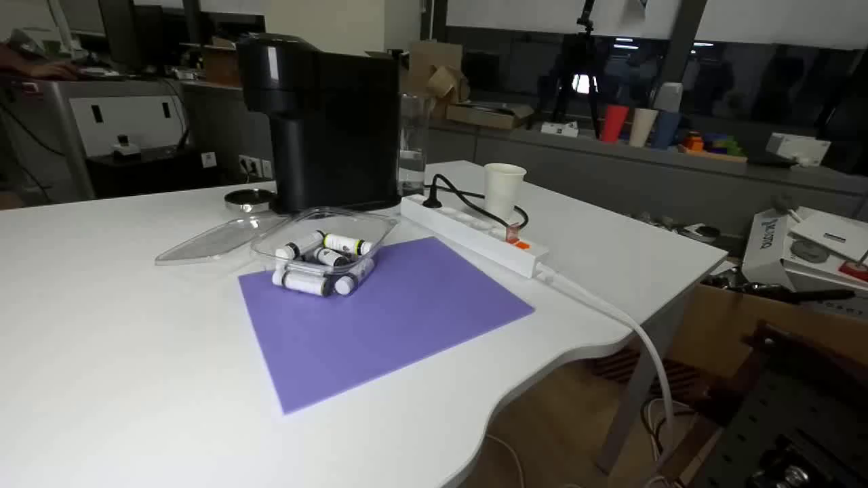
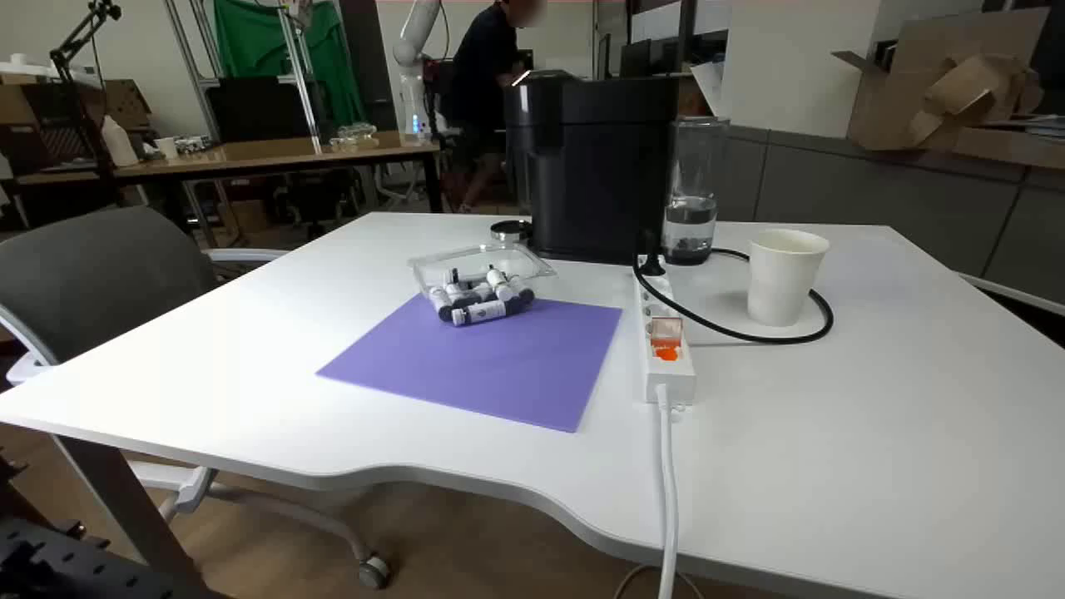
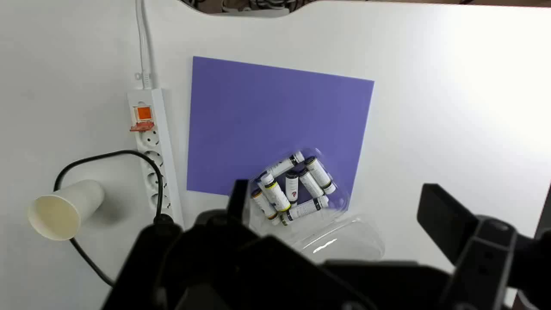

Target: Place a bottle on the purple mat

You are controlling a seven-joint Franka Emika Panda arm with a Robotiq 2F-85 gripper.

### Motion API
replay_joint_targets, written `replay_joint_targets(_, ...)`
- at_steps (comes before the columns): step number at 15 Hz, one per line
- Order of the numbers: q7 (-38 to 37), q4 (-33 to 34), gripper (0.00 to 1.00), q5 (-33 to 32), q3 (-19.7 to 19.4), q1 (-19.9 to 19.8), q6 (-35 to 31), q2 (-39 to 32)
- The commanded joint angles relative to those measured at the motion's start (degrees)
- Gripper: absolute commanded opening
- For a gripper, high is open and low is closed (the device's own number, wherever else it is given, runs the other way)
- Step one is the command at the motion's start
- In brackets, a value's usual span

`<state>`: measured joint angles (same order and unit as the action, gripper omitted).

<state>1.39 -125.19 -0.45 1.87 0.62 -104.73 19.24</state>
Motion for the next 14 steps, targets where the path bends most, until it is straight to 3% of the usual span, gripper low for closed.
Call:
replay_joint_targets(1, -0.1, 0.12, 1.0, -0.09, -0.25, 0.3, 0.08, -0.07)
replay_joint_targets(11, -0.09, 0.13, 1.0, -0.1, -0.25, 0.3, 0.01, -0.06)
replay_joint_targets(14, 1.38, 0.4, 1.0, -1.62, -0.63, -0.11, -3.0, -3.37)
